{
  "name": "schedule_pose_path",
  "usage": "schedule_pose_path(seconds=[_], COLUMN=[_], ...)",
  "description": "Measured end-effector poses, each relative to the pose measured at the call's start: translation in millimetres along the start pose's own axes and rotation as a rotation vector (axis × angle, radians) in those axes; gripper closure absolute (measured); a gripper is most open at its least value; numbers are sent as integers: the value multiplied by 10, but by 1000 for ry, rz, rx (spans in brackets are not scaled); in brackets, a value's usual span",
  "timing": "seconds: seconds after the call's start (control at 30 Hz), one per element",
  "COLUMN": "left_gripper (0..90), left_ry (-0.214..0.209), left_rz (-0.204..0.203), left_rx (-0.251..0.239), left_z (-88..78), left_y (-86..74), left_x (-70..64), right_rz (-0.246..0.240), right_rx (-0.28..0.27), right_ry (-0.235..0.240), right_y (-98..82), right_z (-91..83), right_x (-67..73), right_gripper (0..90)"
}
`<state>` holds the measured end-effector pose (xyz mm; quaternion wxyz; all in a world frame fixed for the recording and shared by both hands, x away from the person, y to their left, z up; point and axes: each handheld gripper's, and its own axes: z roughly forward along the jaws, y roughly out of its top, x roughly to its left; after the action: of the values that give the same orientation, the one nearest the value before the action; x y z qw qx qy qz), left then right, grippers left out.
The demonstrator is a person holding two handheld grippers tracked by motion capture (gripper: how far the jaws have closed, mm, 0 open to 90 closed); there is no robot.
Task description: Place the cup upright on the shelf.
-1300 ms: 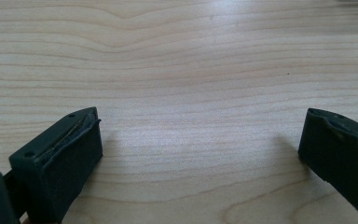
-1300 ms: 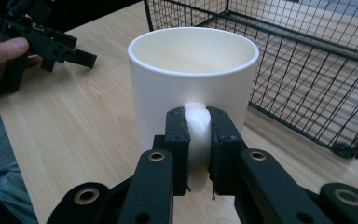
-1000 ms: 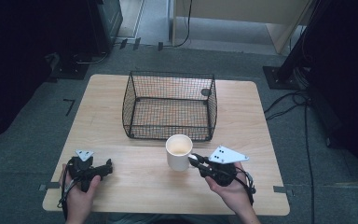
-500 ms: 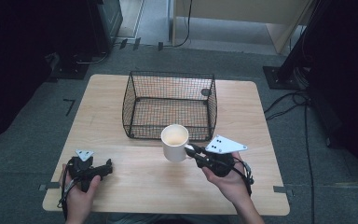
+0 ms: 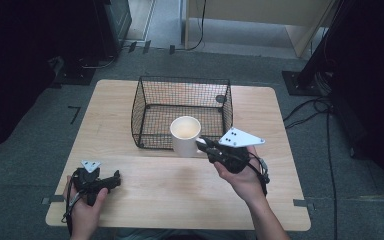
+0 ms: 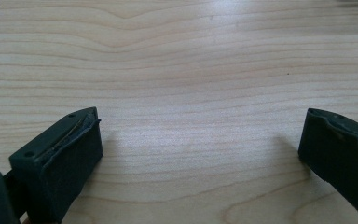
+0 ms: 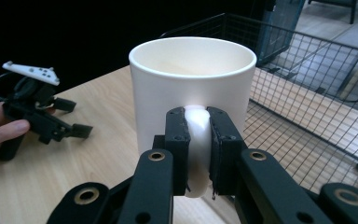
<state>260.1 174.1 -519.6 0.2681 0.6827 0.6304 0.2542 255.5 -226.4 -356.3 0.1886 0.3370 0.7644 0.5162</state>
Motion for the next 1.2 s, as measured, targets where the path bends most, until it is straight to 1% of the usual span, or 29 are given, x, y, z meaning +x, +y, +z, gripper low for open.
schedule_pose_path(seconds=[0.13, 0.23, 0.27, 0.4, 0.43, 0.5, 0.53, 0.63, 0.67, 0.7, 0.73, 0.8, 0.93, 0.97, 1.0, 1.2], left_gripper=[0, 0, 0, 0, 0, 0, 0, 0, 0, 0, 0, 0, 0, 0, 0, 0], left_ry=[0, 0, 0, 0, 0, 0, 0, 0, 0, 0, 0, 0, 0, 0, 0, 0], left_rz=[0, 0, 0, 0, 0, 0, 0, 0, 0, 0, -1, 1, 1, 1, 1, 1], left_rx=[0, 0, 0, 0, 0, 0, 0, 0, -2, -1, -1, 2, 1, 1, 1, 2], left_z=[0, 0, 0, 0, 0, 0, 0, 0, 1, 1, 0, -1, -1, -1, 0, -1], left_y=[0, 0, 0, 0, 0, 0, 0, 0, -1, 0, 0, 1, 0, 0, 0, 0], left_x=[0, 0, 0, 0, 0, 0, 0, 0, 0, 0, 0, 1, 1, 1, 1, 0], right_rz=[-1, 3, 0, 4, 12, 15, 24, 30, 36, 36, 39, 45, 37, 37, 42, 62], right_rx=[-6, -5, -3, -2, -3, -3, -2, 2, 3, 3, 4, 8, 30, 30, 44, 76], right_ry=[-20, -29, -41, -53, -63, -64, -72, -78, -88, -88, -95, -99, -116, -116, -121, -140], right_y=[82, 115, 145, 175, 197, 204, 224, 238, 255, 255, 269, 281, 295, 295, 291, 234], right_z=[27, 44, 70, 121, 177, 198, 265, 314, 376, 376, 434, 487, 633, 633, 706, 918], right_x=[-70, -95, -125, -170, -218, -236, -284, -318, -359, -359, -400, -437, -516, -516, -554, -670], right_gripper=[805, 805, 805, 805, 805, 805, 805, 805, 805, 805, 805, 805, 805, 805, 805, 805])
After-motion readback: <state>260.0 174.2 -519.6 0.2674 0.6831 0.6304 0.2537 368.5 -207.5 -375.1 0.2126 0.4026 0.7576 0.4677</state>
